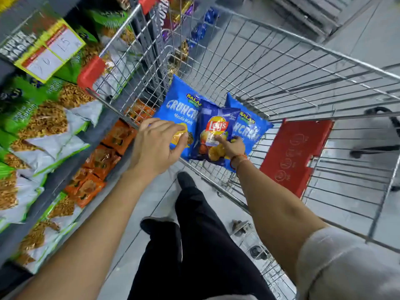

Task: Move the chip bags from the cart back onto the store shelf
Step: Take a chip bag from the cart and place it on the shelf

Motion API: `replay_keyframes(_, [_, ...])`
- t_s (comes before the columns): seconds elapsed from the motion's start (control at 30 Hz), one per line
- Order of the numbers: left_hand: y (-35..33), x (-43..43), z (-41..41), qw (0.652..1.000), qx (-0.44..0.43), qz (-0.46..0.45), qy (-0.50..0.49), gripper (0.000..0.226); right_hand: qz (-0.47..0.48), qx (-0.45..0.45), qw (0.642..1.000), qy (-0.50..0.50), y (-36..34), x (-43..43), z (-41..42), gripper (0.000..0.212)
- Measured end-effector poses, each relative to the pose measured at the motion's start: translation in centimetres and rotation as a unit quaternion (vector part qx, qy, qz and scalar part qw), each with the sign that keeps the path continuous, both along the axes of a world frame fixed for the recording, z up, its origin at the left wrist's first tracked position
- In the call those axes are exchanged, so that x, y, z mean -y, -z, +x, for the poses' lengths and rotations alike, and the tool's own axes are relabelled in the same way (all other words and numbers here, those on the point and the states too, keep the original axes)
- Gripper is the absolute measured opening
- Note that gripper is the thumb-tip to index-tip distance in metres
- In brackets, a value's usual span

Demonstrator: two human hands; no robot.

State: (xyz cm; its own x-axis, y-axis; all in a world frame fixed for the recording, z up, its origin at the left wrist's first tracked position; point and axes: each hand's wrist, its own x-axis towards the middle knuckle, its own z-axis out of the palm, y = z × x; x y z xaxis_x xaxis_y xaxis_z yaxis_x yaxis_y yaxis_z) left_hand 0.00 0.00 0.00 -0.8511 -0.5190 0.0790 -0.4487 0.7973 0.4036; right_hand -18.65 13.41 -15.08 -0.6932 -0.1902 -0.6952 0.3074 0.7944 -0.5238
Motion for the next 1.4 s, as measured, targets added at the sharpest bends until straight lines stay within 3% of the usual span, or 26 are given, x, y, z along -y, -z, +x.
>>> replay_keyframes(0.13, [0.4,-0.3,0.0,0.999,-0.025,-0.019,-0.021,0.034,-0.056,0.052,0.993,0.092,-0.2,1.3,-0.3,0.078])
replay_keyframes(0.3, [0.5,-0.1,0.0,0.999,-0.030,-0.029,-0.019,0.034,-0.067,0.069,0.993,0.068,0.0,2.4,0.0,0.097])
replay_keyframes(0.37, [0.5,-0.2,0.0,0.999,-0.024,-0.026,-0.018,0.034,-0.080,0.080,0.992,0.062,-0.1,2.6,-0.3,0.095])
replay_keyframes(0.43, [0.5,-0.2,0.0,0.999,-0.012,-0.020,-0.022,0.035,-0.090,0.093,0.990,0.064,-0.5,2.6,-0.3,0.087])
replay_keyframes(0.53, [0.2,-0.3,0.1,0.999,0.014,-0.014,-0.026,0.039,-0.123,0.113,0.982,0.086,-1.9,2.4,-0.3,0.041])
replay_keyframes(0.57, [-0.1,-0.3,0.1,0.999,0.023,-0.007,-0.027,0.041,-0.142,0.114,0.978,0.105,-2.8,2.3,-0.3,0.038])
replay_keyframes(0.6, [-0.4,-0.4,0.1,0.999,0.028,0.004,-0.026,0.043,-0.172,0.116,0.971,0.118,-3.7,2.3,-0.3,0.047])
replay_keyframes(0.67, [-1.2,-0.4,0.1,0.999,0.031,0.033,-0.022,0.050,-0.213,0.102,0.964,0.123,-6.0,2.6,-0.6,0.090])
replay_keyframes(0.83, [-5.5,1.5,1.0,0.995,-0.052,0.057,-0.058,0.059,-0.324,0.078,0.933,0.136,-9.9,5.8,-3.3,0.124])
replay_keyframes(0.9, [-8.5,3.1,2.0,0.992,-0.091,0.031,-0.084,0.055,-0.388,0.092,0.911,0.105,-13.1,8.1,-3.8,0.106])
replay_keyframes(1.0, [-14.6,5.3,4.4,0.980,-0.149,-0.038,-0.129,0.050,-0.460,0.055,0.885,0.046,-24.1,11.2,-0.4,0.030])
replay_keyframes(1.03, [-16.8,5.9,5.4,0.974,-0.168,-0.060,-0.142,0.047,-0.491,0.036,0.870,0.033,-26.7,12.1,0.4,0.019])
replay_keyframes(1.17, [-25.8,6.7,10.1,0.935,-0.245,-0.163,-0.196,0.038,-0.579,-0.020,0.814,-0.037,-37.0,15.8,4.7,0.041])
replay_keyframes(1.4, [-37.7,4.0,20.5,0.832,-0.323,-0.370,-0.258,0.034,-0.699,0.015,0.688,-0.194,-53.0,19.6,16.6,0.010])
